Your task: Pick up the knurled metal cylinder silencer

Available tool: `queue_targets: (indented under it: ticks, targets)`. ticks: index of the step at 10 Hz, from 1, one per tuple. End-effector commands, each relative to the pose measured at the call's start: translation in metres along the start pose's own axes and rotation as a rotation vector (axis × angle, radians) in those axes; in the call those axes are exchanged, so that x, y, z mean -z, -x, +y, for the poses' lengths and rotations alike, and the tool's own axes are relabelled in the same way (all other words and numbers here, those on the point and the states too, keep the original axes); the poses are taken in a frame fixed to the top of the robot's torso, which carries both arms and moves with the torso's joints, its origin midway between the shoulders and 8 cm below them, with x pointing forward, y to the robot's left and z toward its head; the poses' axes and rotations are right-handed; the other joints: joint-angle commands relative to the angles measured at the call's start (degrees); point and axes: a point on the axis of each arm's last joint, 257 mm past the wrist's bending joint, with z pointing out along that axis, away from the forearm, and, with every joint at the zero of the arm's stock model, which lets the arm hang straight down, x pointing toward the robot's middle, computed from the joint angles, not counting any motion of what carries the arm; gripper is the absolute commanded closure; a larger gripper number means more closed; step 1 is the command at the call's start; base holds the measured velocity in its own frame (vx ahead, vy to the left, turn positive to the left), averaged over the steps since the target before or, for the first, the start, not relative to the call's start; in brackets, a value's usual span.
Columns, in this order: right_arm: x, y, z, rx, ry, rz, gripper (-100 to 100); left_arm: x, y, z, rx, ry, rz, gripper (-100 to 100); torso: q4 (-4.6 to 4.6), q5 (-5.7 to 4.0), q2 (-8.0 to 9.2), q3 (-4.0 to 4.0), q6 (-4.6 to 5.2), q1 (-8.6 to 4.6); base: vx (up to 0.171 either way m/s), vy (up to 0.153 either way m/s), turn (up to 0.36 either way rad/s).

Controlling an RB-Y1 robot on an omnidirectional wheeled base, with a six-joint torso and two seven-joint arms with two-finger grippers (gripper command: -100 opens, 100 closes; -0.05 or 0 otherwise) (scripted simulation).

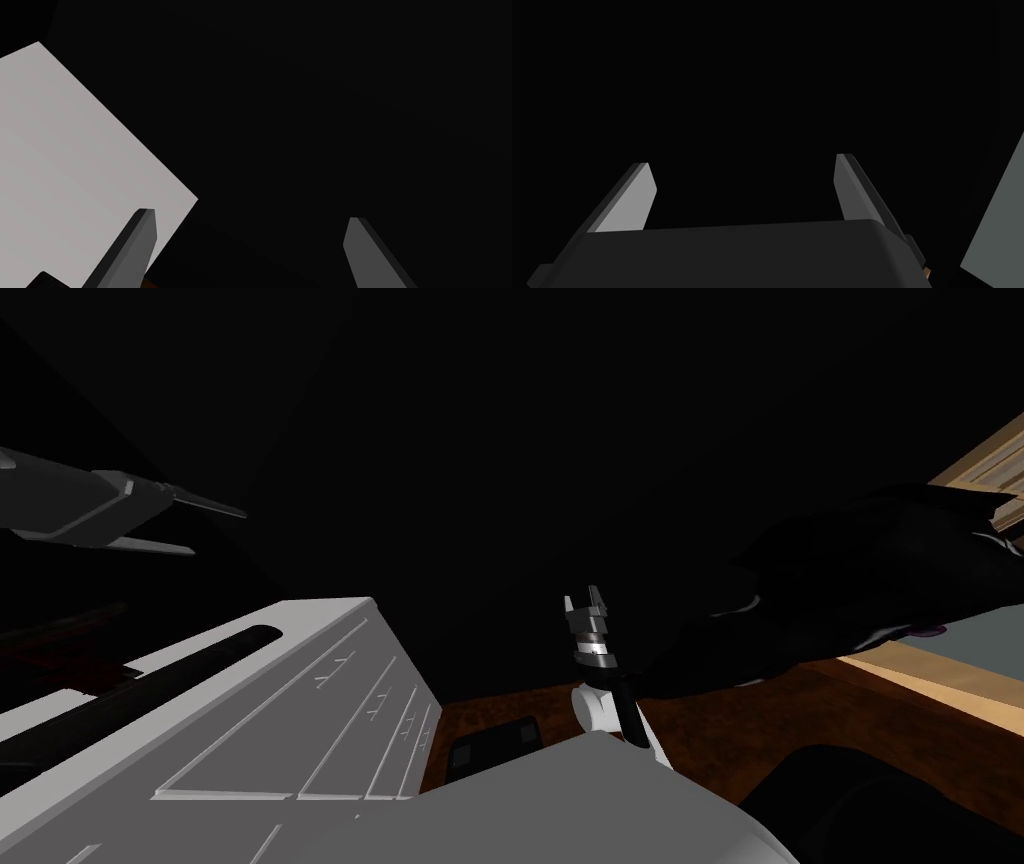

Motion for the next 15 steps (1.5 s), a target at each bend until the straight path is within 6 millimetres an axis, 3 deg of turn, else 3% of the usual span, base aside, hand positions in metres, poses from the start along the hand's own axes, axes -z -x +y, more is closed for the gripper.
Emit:
queue_targets:
  ticks: [1,2,3,4,5,7,8,12,15]
  targets:
    - [0.0,0.0,0.0,0.0,0.0,0.0,0,-0.005,0.014,-0.012,-0.046,-0.053,-0.049,-100,0.0,0.0,0.0,0.0,0.0,0.0,0.03,0.005,0.046]
    - [0.0,0.0,0.0,0.0,0.0,0.0,0,-0.005,0.014,-0.012,-0.046,-0.053,-0.049,-100,0.0,0.01,0.01,0.0,0.0,0.03,0.016,0.005,0.006]
    - [0.0,0.0,0.0,0.0,0.0,0.0,0,-0.011,0.033,-0.024,-0.105,-0.115,-0.111,-100,0.01,0.01,0.04,0.02,0.01,0.03,0.008,0.02,0.025]
    - [0.0,0.0,0.0,0.0,0.0,0.0,0,-0.011,0.033,-0.024,-0.105,-0.115,-0.111,-100,0.02,0.02,0.08,0.04,0.0,0.08,0.004,0.019,0.013]
    - [0.0,0.0,0.0,0.0,0.0,0.0,0,-0.016,0.053,-0.035,-0.167,-0.173,-0.179,-100,0.02,0.02,0.09,0.05,0.01,0.08,-0.007,0.029,0.0]
    - [0.0,0.0,0.0,0.0,0.0,0.0,0,-0.016,0.053,-0.035,-0.167,-0.173,-0.179,-100,0.04,0.04,0.14,0.09,0.0,0.14,-0.006,0.029,-0.006]
    - [0.0,0.0,0.0,0.0,0.0,0.0,0,-0.02,0.075,-0.046,-0.229,-0.226,-0.248,-100,0.04,0.03,0.15,0.09,0.0,0.12,-0.018,0.042,-0.019]
    - [0.0,0.0,0.0,0.0,0.0,0.0,0,-0.024,0.098,-0.056,-0.29,-0.272,-0.317,-100,0.05,0.06,0.24,0.14,0.01,0.22,-0.027,0.048,-0.029]
    - [0.0,0.0,0.0,0.0,0.0,0.0,0,-0.028,0.13,-0.071,-0.376,-0.328,-0.416,-100,0.06,0.06,0.26,0.15,0.01,0.23,-0.04,0.054,-0.048]
